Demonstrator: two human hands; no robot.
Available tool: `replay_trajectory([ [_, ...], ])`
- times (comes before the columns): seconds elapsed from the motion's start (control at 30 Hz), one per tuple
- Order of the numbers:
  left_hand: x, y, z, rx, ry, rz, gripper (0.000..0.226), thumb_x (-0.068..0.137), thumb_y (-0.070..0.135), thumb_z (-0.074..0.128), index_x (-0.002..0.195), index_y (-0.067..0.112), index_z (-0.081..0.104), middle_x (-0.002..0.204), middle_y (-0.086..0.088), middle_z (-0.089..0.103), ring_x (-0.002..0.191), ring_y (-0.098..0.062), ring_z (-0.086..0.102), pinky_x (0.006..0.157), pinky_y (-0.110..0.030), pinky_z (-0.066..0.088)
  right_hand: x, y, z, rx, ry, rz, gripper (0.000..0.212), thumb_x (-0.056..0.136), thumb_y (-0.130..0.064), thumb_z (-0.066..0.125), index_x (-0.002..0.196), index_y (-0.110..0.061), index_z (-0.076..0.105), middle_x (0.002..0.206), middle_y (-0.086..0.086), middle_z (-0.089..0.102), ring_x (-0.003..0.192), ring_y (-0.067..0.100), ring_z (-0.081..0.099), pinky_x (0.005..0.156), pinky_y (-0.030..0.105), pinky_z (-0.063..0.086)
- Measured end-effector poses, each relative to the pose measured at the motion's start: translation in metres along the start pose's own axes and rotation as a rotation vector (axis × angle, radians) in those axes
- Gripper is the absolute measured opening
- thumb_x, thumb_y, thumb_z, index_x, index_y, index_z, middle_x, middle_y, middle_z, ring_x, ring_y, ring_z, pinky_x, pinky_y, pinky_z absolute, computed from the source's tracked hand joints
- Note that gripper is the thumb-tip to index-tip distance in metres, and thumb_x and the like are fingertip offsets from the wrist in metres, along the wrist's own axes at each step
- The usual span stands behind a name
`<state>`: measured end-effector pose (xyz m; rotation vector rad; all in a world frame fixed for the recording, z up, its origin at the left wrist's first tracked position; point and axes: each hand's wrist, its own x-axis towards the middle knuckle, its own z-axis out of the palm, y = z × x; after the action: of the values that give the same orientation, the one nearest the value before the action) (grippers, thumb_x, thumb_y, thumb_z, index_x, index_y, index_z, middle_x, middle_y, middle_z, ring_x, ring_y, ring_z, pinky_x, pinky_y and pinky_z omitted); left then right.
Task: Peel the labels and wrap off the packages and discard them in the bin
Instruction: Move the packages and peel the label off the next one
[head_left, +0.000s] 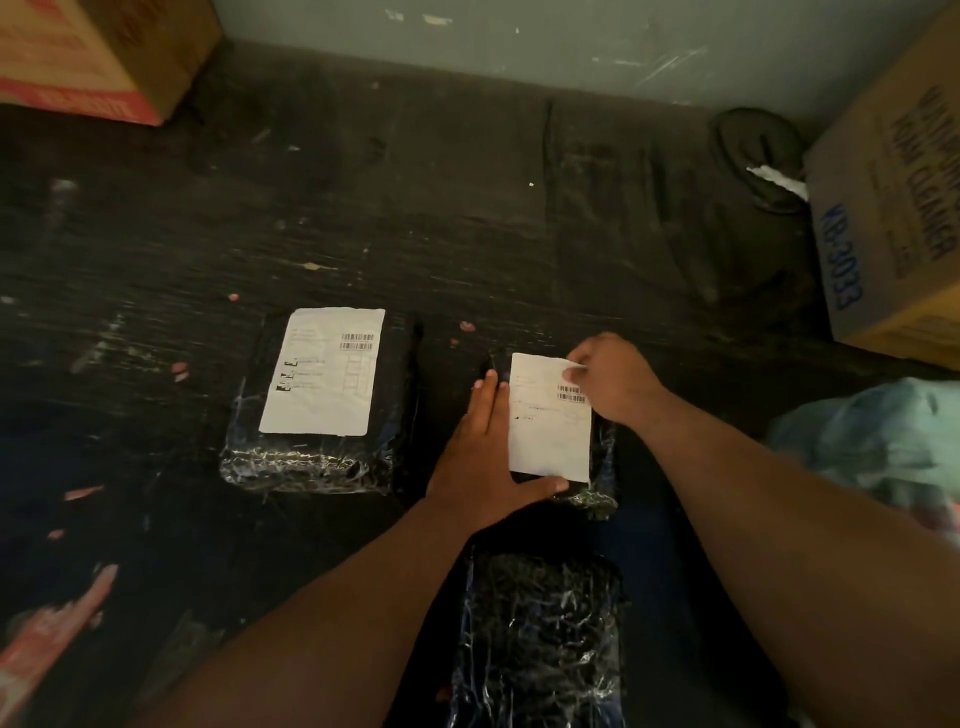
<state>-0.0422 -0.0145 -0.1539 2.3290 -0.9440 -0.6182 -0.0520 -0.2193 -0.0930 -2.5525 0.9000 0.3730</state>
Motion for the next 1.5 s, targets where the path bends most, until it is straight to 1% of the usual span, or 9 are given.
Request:
replay_trajectory([
  [0.17, 0.003, 0.001, -0.002, -0.004, -0.032, -0.011, 0.141, 0.070, 0.079, 0.072, 0.160, 0.021, -0.019, 0.163, 0.015, -0.035, 0.150, -0.007, -0.031, 0.122, -0.043, 0.006, -0.008, -0.003, 0.001, 0.069, 0.060, -0.015, 0.010, 0.092, -0.021, 0.065, 0.101, -0.025, 0.069, 0.112, 0.002, 0.062, 0.096, 0.014, 0.061, 0.083, 0.032, 0.055],
  [0.27, 0.004, 0.000, -0.001, -0.013, -0.048, -0.021, 0.141, 0.070, 0.079, 0.072, 0.160, 0.021, -0.020, 0.162, 0.015, -0.037, 0.149, -0.007, -0.032, 0.124, -0.045, 0.007, -0.013, 0.001, 0.004, 0.102, 0.108, -0.066, 0.009, 0.092, -0.020, 0.066, 0.092, -0.029, 0.065, 0.110, -0.004, 0.057, 0.095, 0.010, 0.057, 0.076, 0.021, 0.044],
  [0.37, 0.004, -0.002, 0.000, -0.030, -0.055, -0.023, 0.141, 0.070, 0.078, 0.073, 0.160, 0.021, -0.020, 0.161, 0.016, -0.038, 0.149, -0.006, -0.032, 0.124, -0.045, 0.007, -0.013, 0.005, 0.003, 0.086, 0.159, -0.081, 0.017, 0.093, -0.024, 0.065, 0.108, -0.026, 0.071, 0.121, -0.002, 0.054, 0.102, 0.010, 0.056, 0.085, 0.021, 0.042],
  [0.5, 0.004, -0.002, 0.001, -0.039, -0.039, -0.009, 0.140, 0.071, 0.077, 0.073, 0.161, 0.020, -0.018, 0.162, 0.015, -0.037, 0.149, -0.006, -0.032, 0.124, -0.044, 0.006, -0.009, -0.005, 0.000, 0.096, 0.103, -0.054, 0.056, 0.092, -0.024, 0.066, 0.144, -0.033, 0.046, 0.128, 0.001, 0.059, 0.112, 0.016, 0.059, 0.091, 0.031, 0.050],
  [0.7, 0.003, -0.002, 0.000, -0.064, -0.034, -0.023, 0.141, 0.070, 0.075, 0.075, 0.160, 0.020, -0.018, 0.162, 0.016, -0.037, 0.149, -0.004, -0.031, 0.125, -0.043, 0.009, -0.002, -0.017, 0.004, 0.066, 0.032, 0.018, 0.023, 0.096, -0.022, 0.061, 0.117, -0.023, 0.070, 0.113, 0.002, 0.068, 0.098, 0.014, 0.062, 0.084, 0.029, 0.052],
  [0.93, 0.002, 0.001, -0.006, -0.055, -0.073, -0.040, 0.141, 0.069, 0.074, 0.077, 0.161, 0.022, -0.017, 0.161, 0.019, -0.037, 0.150, -0.004, -0.029, 0.125, -0.044, 0.009, -0.019, 0.004, 0.001, 0.206, 0.059, -0.151, 0.019, 0.096, -0.022, 0.061, 0.111, -0.024, 0.072, 0.107, -0.008, 0.060, 0.097, 0.007, 0.056, 0.084, 0.021, 0.043],
  [1.2, 0.002, 0.000, -0.006, -0.071, -0.056, -0.005, 0.142, 0.068, 0.075, 0.077, 0.162, 0.021, -0.015, 0.164, 0.015, -0.032, 0.151, -0.006, -0.026, 0.125, -0.041, 0.007, -0.032, 0.009, -0.001, 0.146, 0.118, -0.242, 0.025, 0.097, -0.025, 0.059, 0.119, -0.026, 0.070, 0.114, -0.005, 0.061, 0.098, 0.005, 0.053, 0.086, 0.020, 0.040],
  [1.37, 0.002, 0.002, -0.005, -0.032, -0.060, -0.020, 0.144, 0.067, 0.078, 0.076, 0.162, 0.019, -0.015, 0.163, 0.015, -0.035, 0.151, -0.006, -0.027, 0.124, -0.041, 0.005, -0.031, 0.003, -0.004, -0.116, 0.105, -0.172, 0.044, 0.101, -0.027, 0.051, 0.144, -0.033, 0.046, 0.137, 0.006, 0.049, 0.115, 0.018, 0.055, 0.096, 0.029, 0.047],
  [1.5, 0.002, 0.002, -0.006, -0.023, -0.081, -0.025, 0.151, 0.061, 0.081, 0.078, 0.161, 0.021, -0.018, 0.161, 0.016, -0.038, 0.150, -0.007, -0.030, 0.124, -0.043, 0.006, -0.028, 0.000, -0.003, -0.086, 0.119, -0.115, 0.047, 0.099, -0.029, 0.054, 0.145, -0.031, 0.045, 0.130, 0.006, 0.056, 0.107, 0.017, 0.060, 0.089, 0.033, 0.054],
])
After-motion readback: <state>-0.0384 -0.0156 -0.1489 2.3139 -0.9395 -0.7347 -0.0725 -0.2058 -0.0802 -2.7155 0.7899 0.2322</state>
